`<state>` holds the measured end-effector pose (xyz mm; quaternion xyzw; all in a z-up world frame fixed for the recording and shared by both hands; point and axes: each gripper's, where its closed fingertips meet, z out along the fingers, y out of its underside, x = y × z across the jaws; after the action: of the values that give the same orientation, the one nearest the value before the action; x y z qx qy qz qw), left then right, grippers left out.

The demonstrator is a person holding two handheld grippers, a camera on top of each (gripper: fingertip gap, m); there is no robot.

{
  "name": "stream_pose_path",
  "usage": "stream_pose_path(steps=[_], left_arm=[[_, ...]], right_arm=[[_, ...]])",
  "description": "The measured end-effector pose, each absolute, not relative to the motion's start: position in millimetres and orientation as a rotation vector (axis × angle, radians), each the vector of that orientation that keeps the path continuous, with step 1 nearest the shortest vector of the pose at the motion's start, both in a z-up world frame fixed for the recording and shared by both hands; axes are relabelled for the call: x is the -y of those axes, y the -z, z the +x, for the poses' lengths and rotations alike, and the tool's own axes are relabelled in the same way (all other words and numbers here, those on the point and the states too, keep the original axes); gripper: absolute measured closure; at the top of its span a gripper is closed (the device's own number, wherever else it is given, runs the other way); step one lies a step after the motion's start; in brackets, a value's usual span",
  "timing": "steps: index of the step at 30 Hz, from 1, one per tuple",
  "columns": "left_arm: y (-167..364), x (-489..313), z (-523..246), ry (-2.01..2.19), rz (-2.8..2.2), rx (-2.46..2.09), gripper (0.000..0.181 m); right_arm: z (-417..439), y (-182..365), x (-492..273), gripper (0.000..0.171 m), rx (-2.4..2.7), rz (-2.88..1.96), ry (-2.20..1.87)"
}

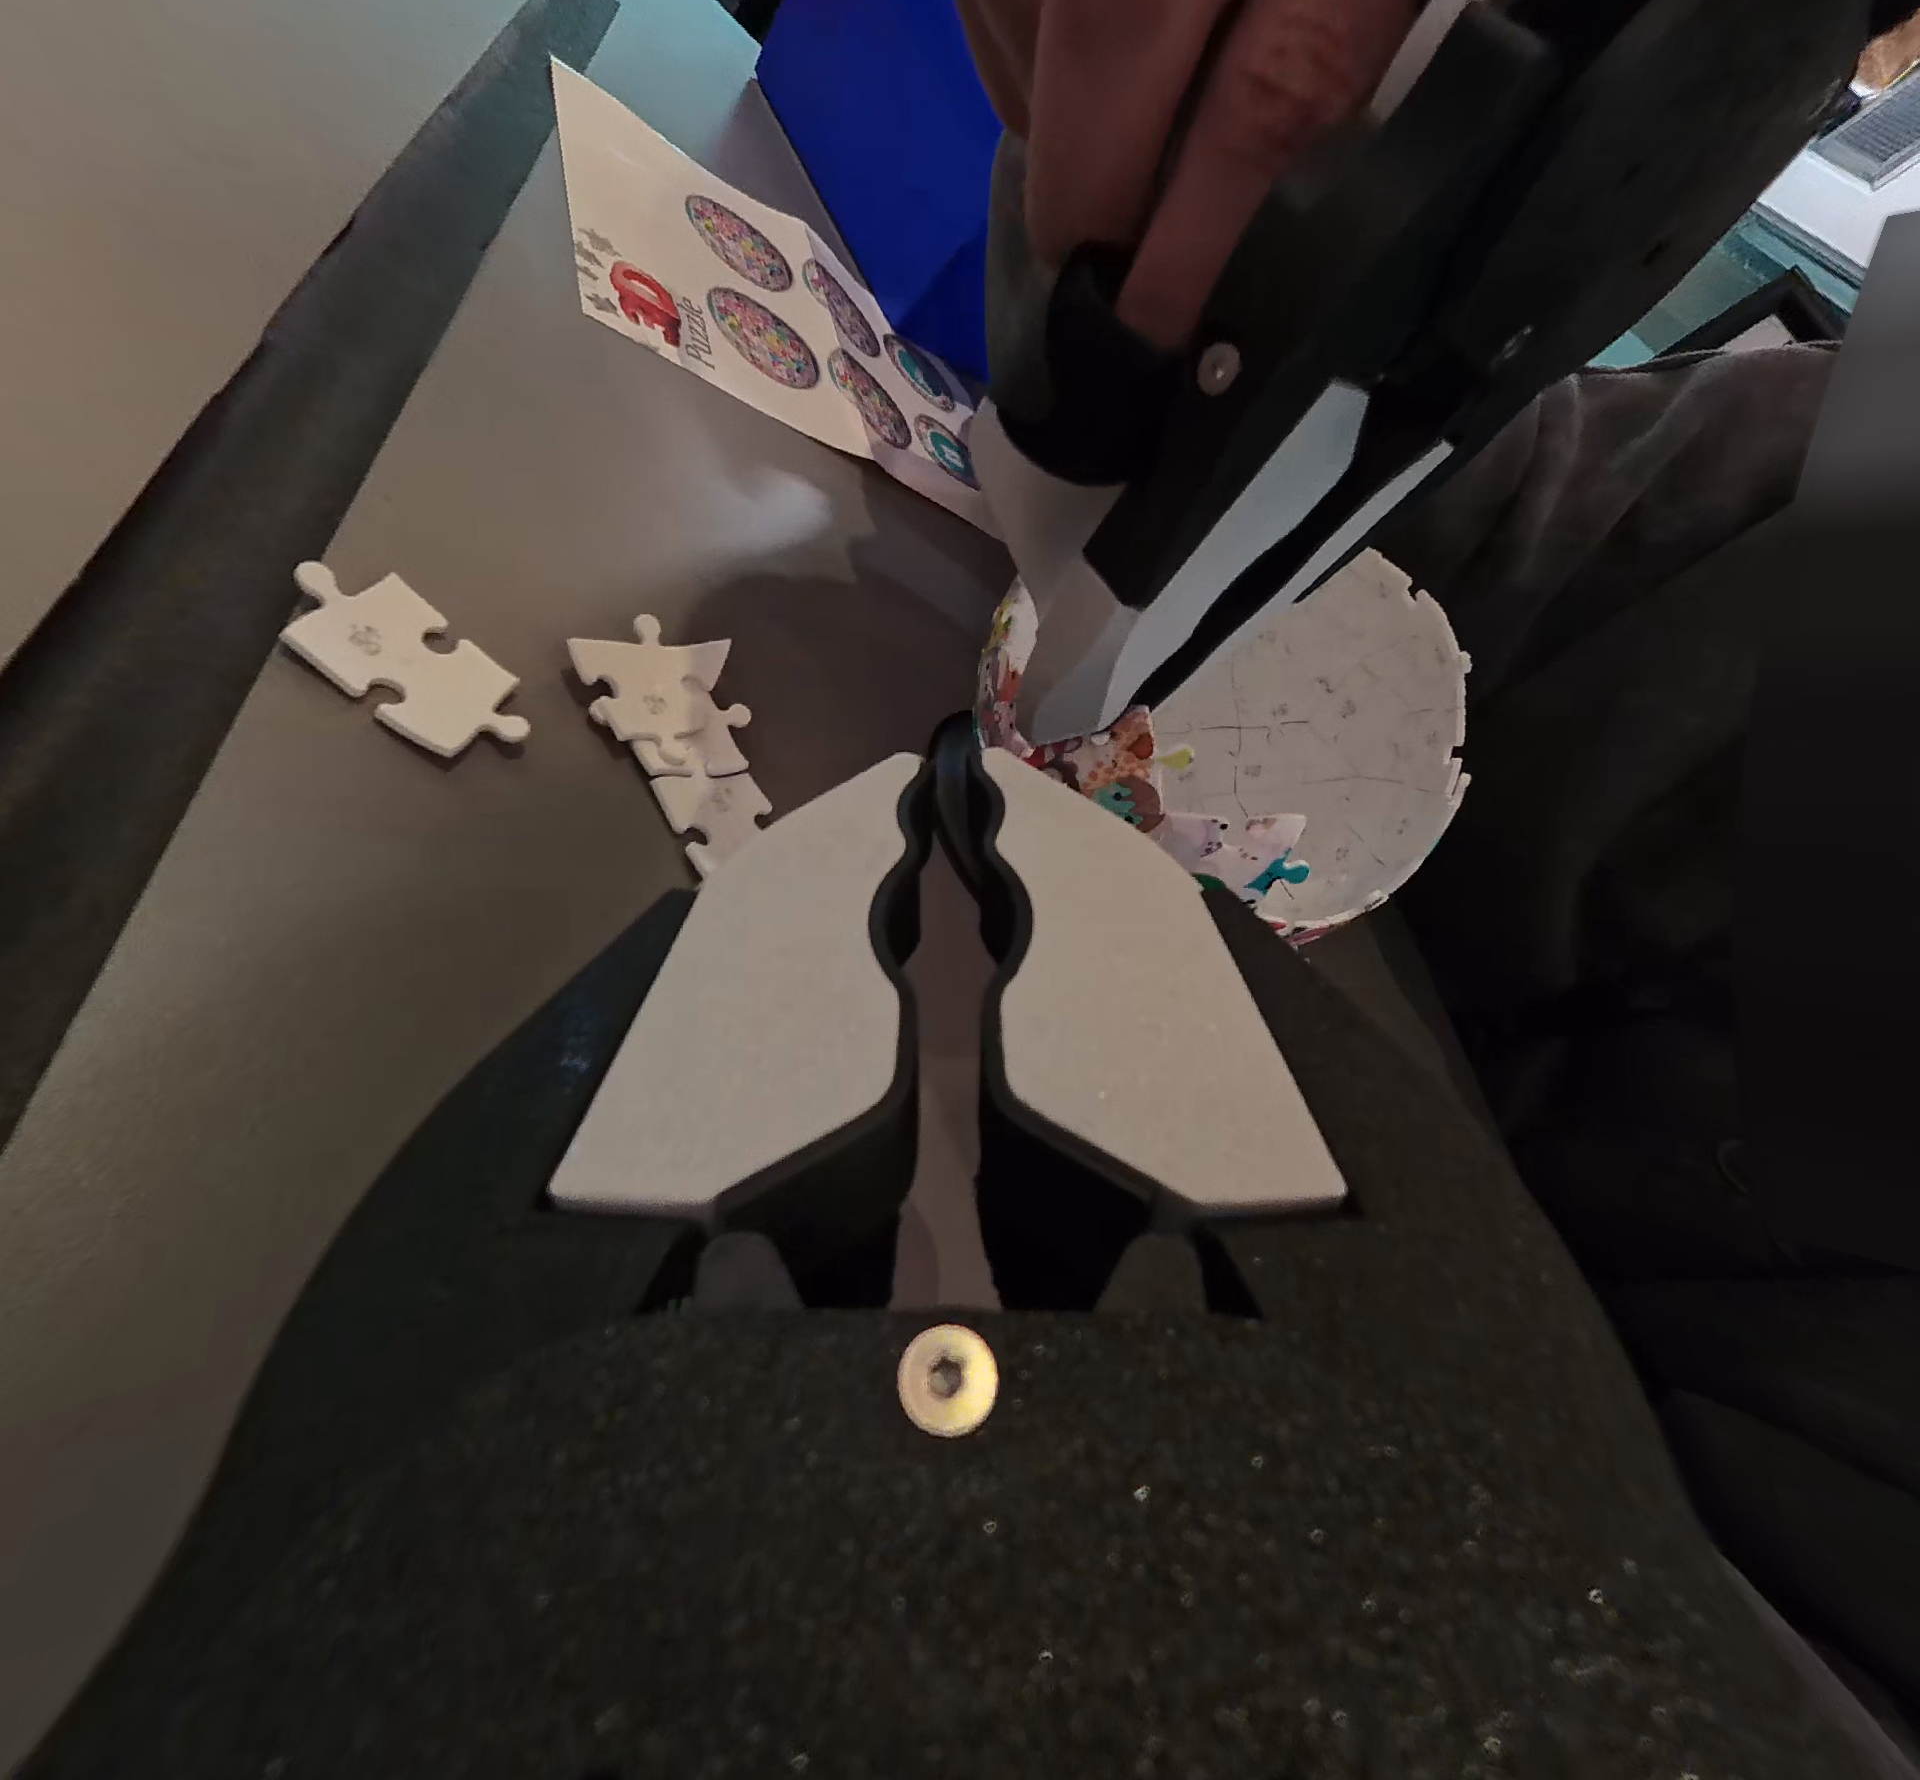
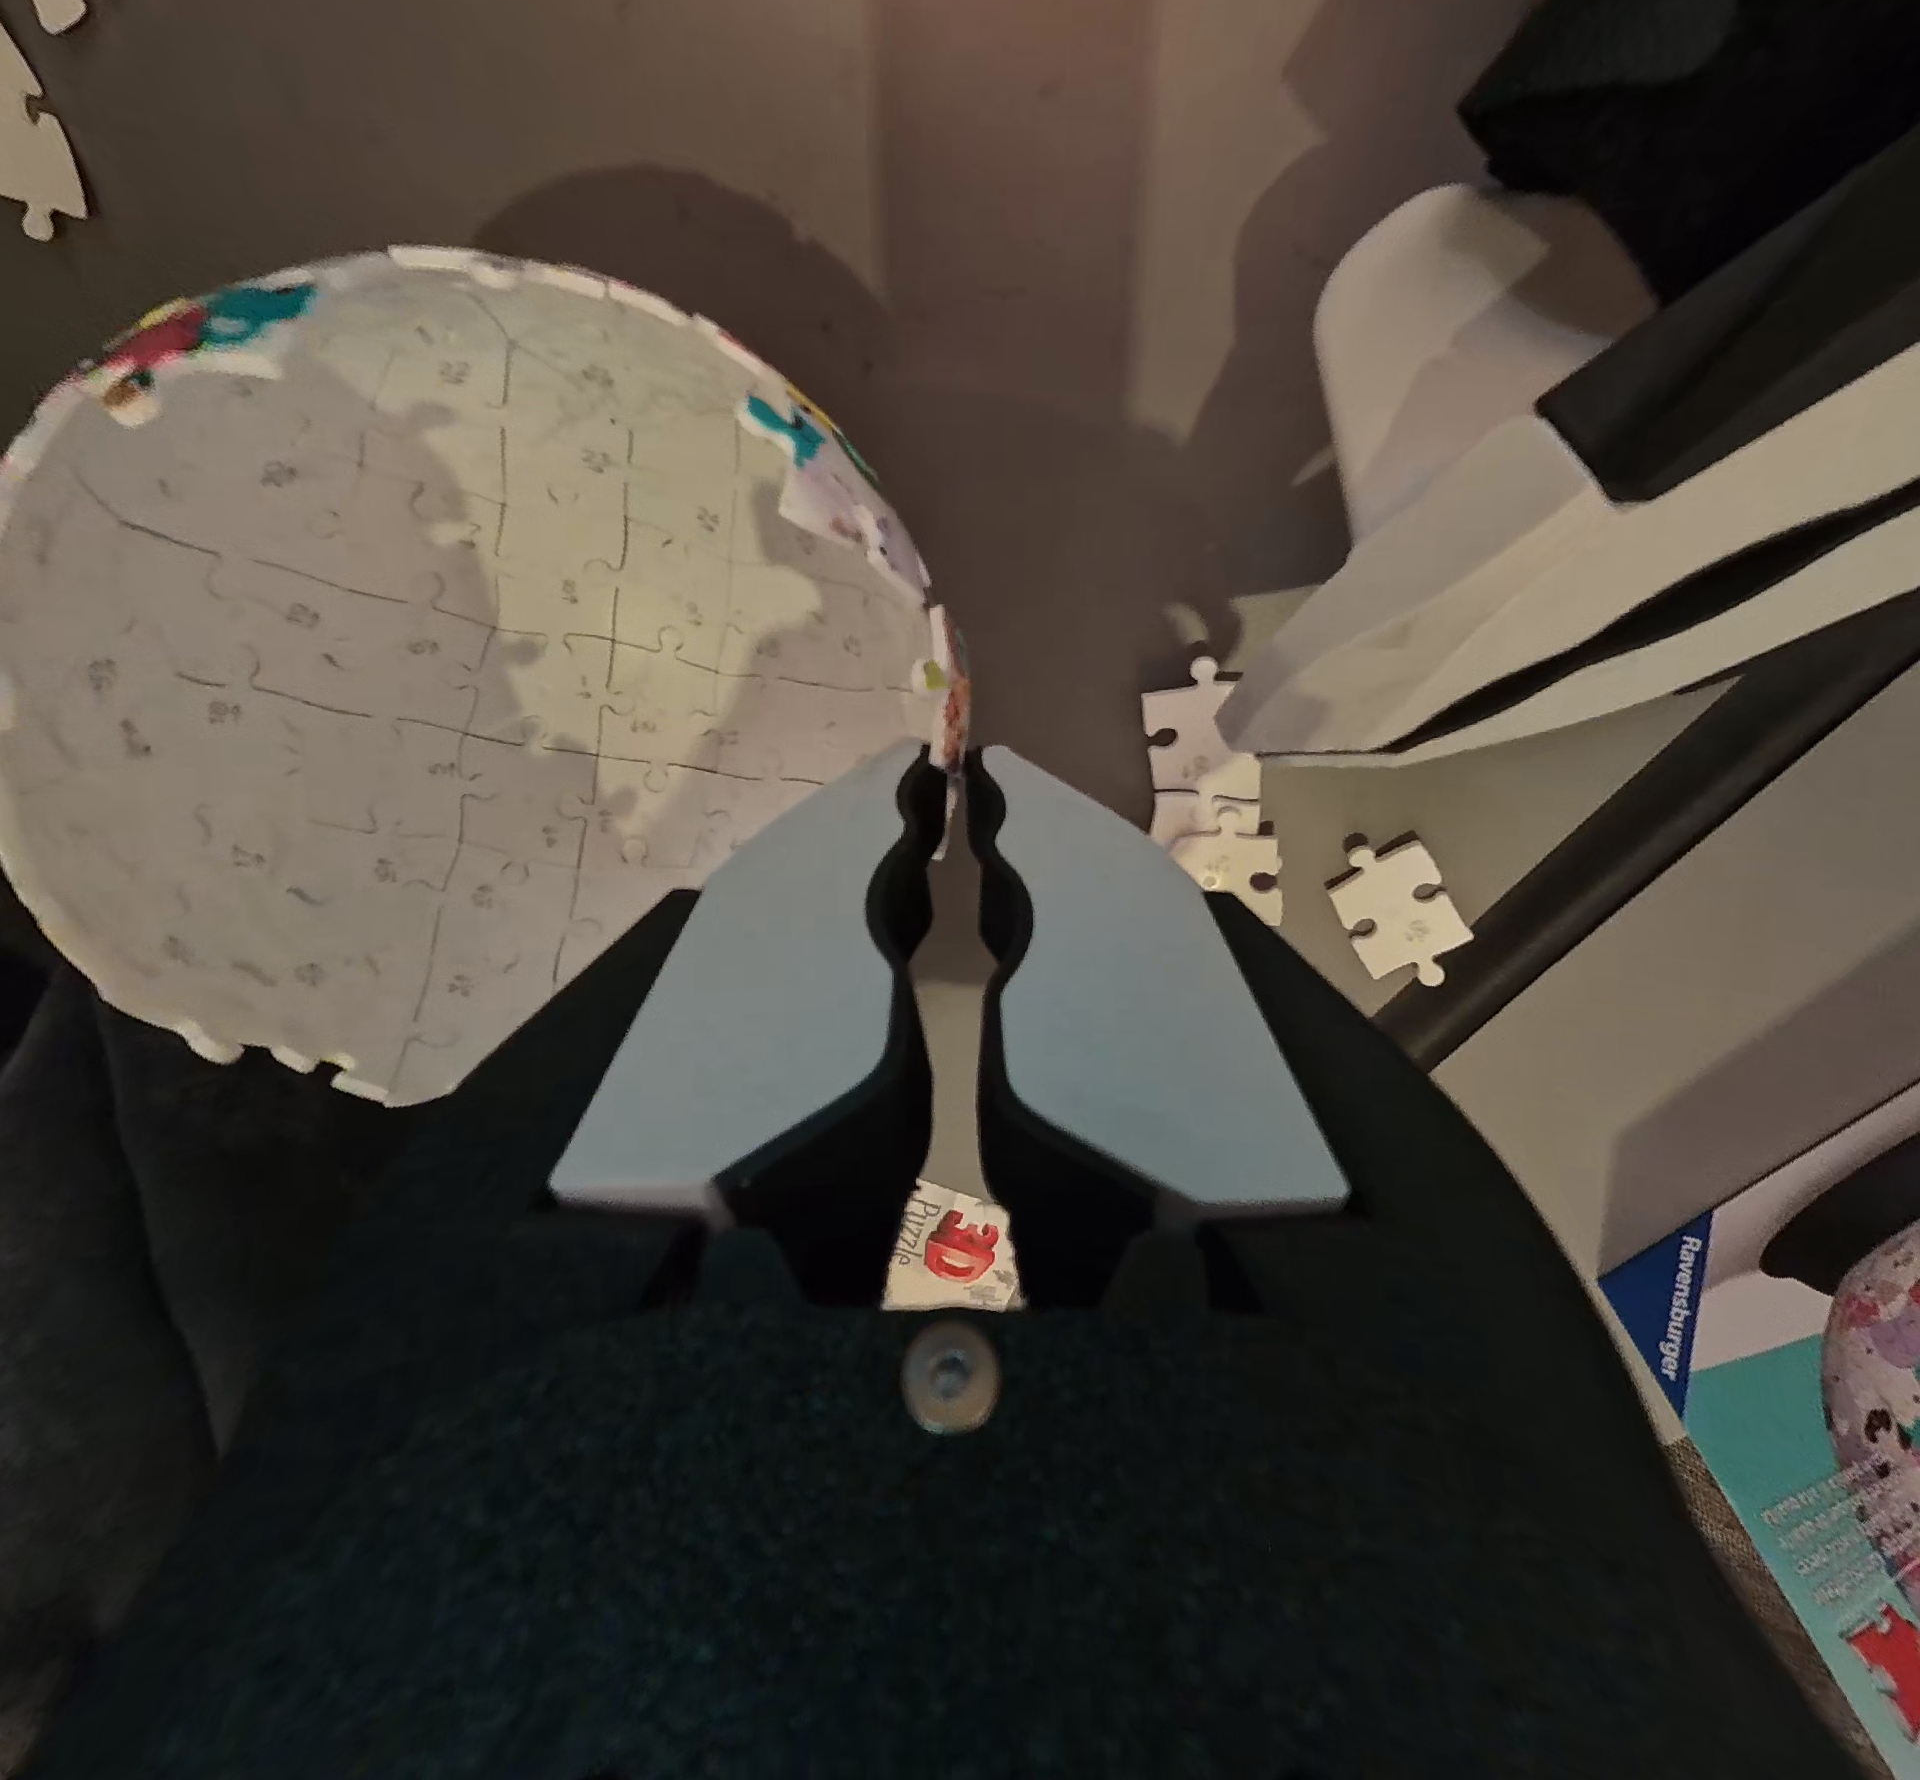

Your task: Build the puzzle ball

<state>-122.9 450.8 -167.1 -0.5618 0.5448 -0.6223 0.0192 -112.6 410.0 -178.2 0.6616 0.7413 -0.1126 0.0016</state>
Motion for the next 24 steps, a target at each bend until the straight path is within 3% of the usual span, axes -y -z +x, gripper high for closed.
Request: stream_pose_path(steps=[16,24], left_arm=[[169,-439,-125,1.954,-1.732,-1.775,0.173],[152,-422,-134,1.904,-1.719,-1.907,0.154]], right_arm=[[-109,174,-410,0.167,-2.275,2.024,0.411],[-99,171,-409,0.167,-2.253,2.038,0.387]])
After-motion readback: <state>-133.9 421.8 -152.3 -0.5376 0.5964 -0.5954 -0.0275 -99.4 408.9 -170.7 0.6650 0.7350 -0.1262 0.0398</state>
